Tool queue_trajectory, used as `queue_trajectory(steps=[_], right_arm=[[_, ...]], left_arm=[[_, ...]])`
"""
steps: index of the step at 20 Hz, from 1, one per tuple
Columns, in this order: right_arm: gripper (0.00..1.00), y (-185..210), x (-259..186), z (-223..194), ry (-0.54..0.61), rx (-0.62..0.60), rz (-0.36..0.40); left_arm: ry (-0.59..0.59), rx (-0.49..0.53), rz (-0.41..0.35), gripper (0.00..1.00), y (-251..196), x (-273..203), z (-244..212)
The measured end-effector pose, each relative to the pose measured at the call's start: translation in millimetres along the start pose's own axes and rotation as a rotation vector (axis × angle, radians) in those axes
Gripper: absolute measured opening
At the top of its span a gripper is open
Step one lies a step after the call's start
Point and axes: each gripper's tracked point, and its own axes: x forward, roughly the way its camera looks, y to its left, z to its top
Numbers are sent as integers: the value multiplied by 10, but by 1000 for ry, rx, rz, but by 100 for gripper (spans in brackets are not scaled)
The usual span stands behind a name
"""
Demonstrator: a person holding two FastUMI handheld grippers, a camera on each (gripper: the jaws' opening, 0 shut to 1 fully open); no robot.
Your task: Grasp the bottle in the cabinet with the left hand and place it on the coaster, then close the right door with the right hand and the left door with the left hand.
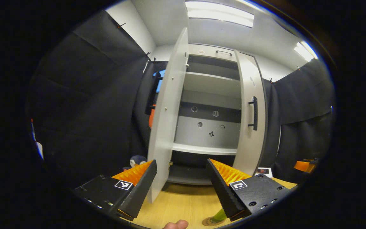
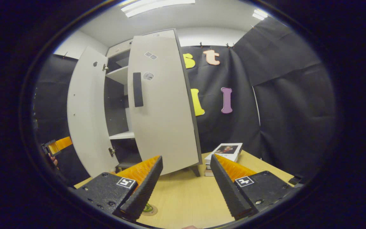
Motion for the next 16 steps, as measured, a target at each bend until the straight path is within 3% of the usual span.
queue_trajectory(steps=[4,5,6,15,16], right_arm=[[99,-12,-10,-3,20,-45,-10],[99,8,-3,5,20,-40,-4],[99,28,4,3,24,-31,2],[99,-1,43,37,37,-14,-2],[94,-16,60,41,34,-11,-5]], left_arm=[[-52,50,180,95,809,324,318],[-58,64,213,100,939,393,374],[-62,74,236,95,1039,463,397],[-74,114,240,95,1133,945,527],[-87,125,248,94,1167,954,536]])
